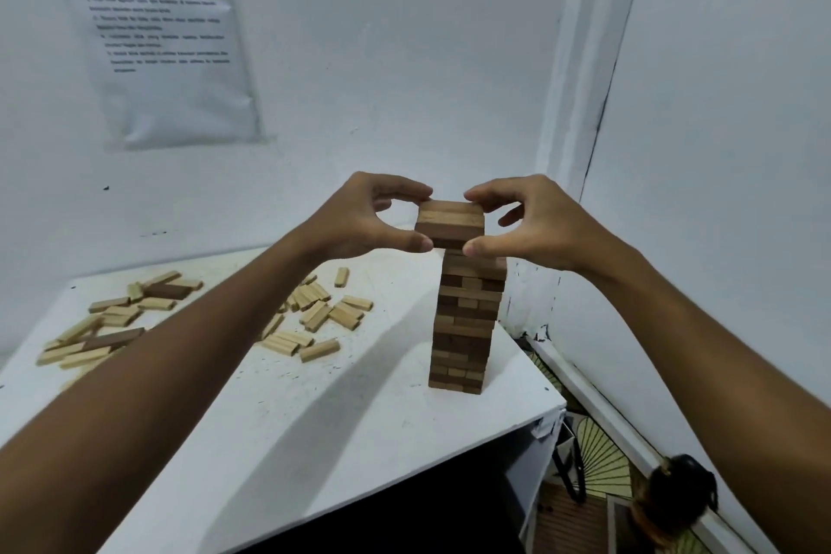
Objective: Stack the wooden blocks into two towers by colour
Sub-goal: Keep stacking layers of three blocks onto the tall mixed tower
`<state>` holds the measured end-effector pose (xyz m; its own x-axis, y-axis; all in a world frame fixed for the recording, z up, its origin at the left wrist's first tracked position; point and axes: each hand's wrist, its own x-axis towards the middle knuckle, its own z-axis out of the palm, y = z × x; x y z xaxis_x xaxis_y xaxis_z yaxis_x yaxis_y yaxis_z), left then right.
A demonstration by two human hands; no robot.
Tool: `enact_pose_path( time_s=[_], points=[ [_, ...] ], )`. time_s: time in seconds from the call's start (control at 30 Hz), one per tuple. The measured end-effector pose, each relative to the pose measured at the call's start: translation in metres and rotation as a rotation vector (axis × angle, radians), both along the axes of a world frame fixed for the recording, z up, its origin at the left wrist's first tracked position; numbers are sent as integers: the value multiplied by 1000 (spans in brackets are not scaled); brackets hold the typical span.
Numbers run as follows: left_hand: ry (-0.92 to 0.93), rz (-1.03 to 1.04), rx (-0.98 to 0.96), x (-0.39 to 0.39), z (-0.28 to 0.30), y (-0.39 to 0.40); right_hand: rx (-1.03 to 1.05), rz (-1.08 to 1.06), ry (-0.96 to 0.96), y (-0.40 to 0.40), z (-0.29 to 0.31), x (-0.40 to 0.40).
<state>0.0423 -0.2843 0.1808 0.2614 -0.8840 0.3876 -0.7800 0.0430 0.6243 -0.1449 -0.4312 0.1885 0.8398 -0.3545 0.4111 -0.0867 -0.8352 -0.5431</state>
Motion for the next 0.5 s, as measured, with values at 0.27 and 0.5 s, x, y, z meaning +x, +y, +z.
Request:
enact_pose_path(
  time_s=[0.27, 0.5],
  points=[
    [111, 156, -56, 28, -10, 118, 23, 197, -47, 84, -13, 60],
    [217, 441, 43, 34, -90, 225, 160, 429, 111, 155, -95, 116]
  ],
)
